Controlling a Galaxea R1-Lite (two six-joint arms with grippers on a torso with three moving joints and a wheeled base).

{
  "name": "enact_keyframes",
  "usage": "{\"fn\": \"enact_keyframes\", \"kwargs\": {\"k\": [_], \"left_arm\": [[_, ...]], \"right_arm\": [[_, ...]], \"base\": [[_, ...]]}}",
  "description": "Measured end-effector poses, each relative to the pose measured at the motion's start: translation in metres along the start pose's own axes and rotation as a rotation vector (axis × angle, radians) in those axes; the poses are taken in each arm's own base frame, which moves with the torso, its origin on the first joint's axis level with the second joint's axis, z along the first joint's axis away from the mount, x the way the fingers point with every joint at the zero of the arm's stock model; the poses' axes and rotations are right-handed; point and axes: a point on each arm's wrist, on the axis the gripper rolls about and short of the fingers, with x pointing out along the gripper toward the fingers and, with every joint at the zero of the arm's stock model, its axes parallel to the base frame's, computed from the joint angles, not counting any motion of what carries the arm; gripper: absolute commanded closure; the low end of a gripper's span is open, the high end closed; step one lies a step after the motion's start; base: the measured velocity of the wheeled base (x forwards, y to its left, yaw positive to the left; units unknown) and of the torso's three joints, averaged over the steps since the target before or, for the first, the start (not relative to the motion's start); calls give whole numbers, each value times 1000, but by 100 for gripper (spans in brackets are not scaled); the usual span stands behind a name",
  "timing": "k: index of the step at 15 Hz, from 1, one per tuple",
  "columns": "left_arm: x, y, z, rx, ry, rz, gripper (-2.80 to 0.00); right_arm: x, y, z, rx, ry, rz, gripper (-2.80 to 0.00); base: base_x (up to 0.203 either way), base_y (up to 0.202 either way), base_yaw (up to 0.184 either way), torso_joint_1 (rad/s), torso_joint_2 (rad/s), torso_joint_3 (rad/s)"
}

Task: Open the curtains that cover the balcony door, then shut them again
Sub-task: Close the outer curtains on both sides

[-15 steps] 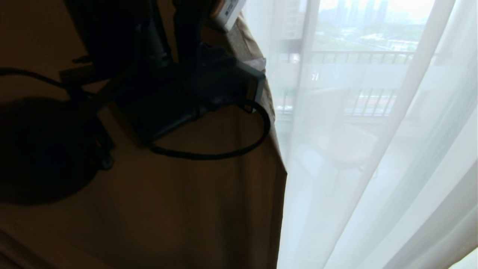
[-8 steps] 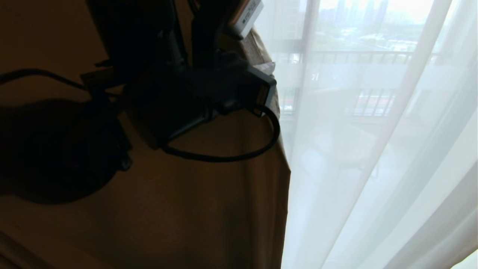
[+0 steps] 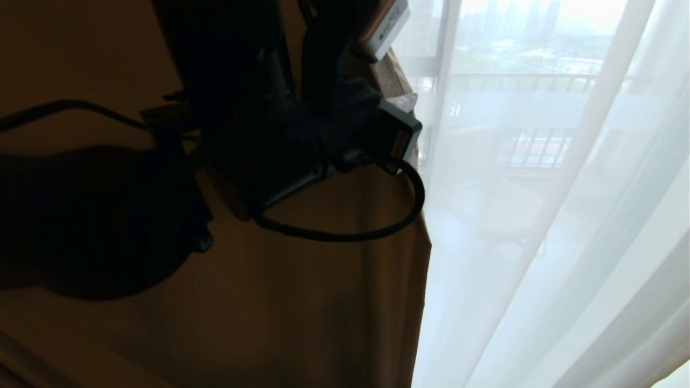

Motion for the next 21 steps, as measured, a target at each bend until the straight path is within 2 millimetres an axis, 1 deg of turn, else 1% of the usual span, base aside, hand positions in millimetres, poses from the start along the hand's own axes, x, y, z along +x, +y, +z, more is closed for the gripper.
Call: {"fn": "enact_keyframes", "kwargs": {"k": [7,9,11,13,15,17,19,21], "left_arm": [[3,-4,-3,5,6,-10,0],[3,0,-3,5,8,2,0],[0,10,-4,4,13,30,0],[-4,26,-3,4,13,74,0],[-14,50,1,-3,3,152,0],[-27,78,3,-25,-5,242,0],[-49,114,4,-42,-7,367,0],[-79,150,1,-59,4,511,0]], "right_arm": [[0,0,0,0,0,0,0],[0,0,0,0,0,0,0],[0,0,0,0,0,0,0],[0,0,0,0,0,0,0],[0,0,0,0,0,0,0],[0,0,0,0,0,0,0],[0,0,0,0,0,0,0],[0,0,0,0,0,0,0]], "base": [[0,0,0,0,0,0],[0,0,0,0,0,0],[0,0,0,0,0,0],[0,0,0,0,0,0],[0,0,0,0,0,0],[0,0,0,0,0,0],[0,0,0,0,0,0],[0,0,0,0,0,0]]}}
